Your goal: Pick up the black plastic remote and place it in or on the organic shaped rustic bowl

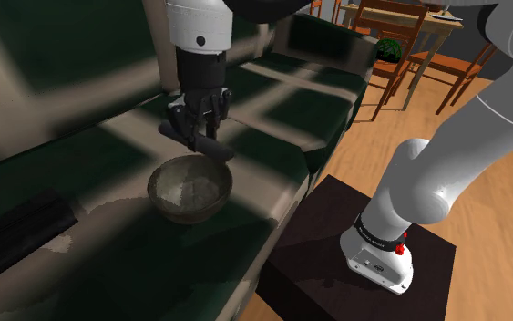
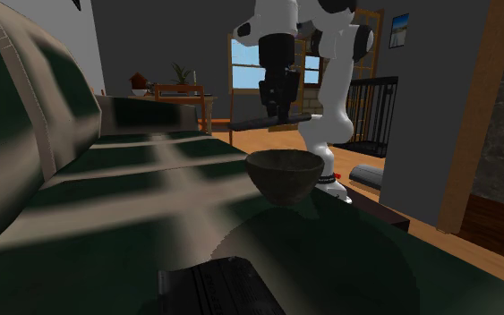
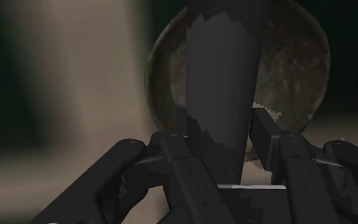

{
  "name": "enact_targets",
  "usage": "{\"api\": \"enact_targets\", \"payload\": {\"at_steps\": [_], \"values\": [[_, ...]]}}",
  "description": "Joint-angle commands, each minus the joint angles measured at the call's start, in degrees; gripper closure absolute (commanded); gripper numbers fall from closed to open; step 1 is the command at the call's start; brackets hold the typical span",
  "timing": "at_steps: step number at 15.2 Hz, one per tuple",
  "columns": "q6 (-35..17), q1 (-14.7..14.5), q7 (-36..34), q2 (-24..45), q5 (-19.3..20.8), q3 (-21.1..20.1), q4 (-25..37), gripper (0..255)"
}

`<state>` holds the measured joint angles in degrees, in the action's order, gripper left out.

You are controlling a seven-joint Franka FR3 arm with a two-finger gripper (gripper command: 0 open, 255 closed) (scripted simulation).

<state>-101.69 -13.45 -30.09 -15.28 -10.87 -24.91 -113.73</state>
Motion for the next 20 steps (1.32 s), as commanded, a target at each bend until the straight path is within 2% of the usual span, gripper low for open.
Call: {"api": "enact_targets", "payload": {"at_steps": [1,13,20], "values": [[-0.59,-0.94,-3.16,1.14,0.09,-2.08,0.92,255],[-9.44,-1.43,-3.17,1.98,-0.21,-3.25,-7.07,255],[-9.44,-1.43,-3.17,1.99,-0.21,-3.25,-7.07,255]]}}
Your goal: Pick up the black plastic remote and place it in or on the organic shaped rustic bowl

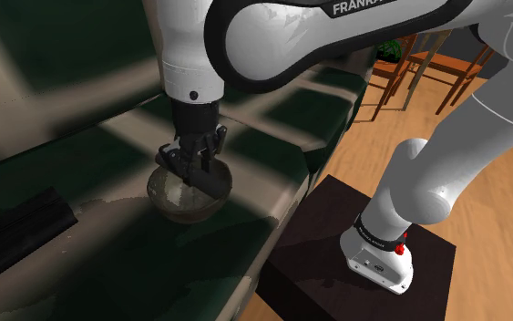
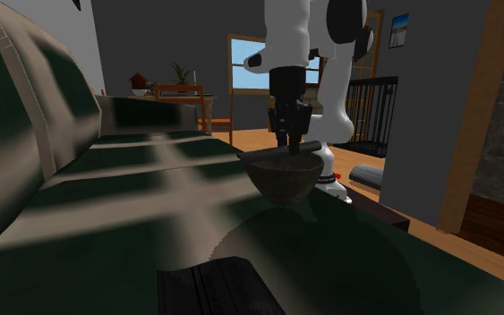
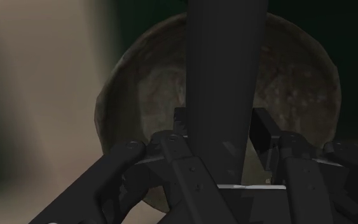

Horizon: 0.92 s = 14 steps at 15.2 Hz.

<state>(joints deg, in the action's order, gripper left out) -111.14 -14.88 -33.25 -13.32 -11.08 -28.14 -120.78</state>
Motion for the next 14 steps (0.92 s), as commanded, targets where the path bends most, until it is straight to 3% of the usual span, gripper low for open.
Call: {"api": "enact_targets", "payload": {"at_steps": [1,2,7,11,14], "values": [[0.01,-0.01,-0.01,0.03,0.00,-0.01,-0.02,255],[0.01,0.00,-0.01,0.04,0.00,-0.01,-0.02,0],[0.00,-0.01,0.00,0.04,0.00,-0.01,-0.02,0],[7.32,0.37,0.07,-0.98,0.13,0.99,6.29,0],[7.32,0.37,0.07,-0.98,0.12,0.99,6.28,0]]}}
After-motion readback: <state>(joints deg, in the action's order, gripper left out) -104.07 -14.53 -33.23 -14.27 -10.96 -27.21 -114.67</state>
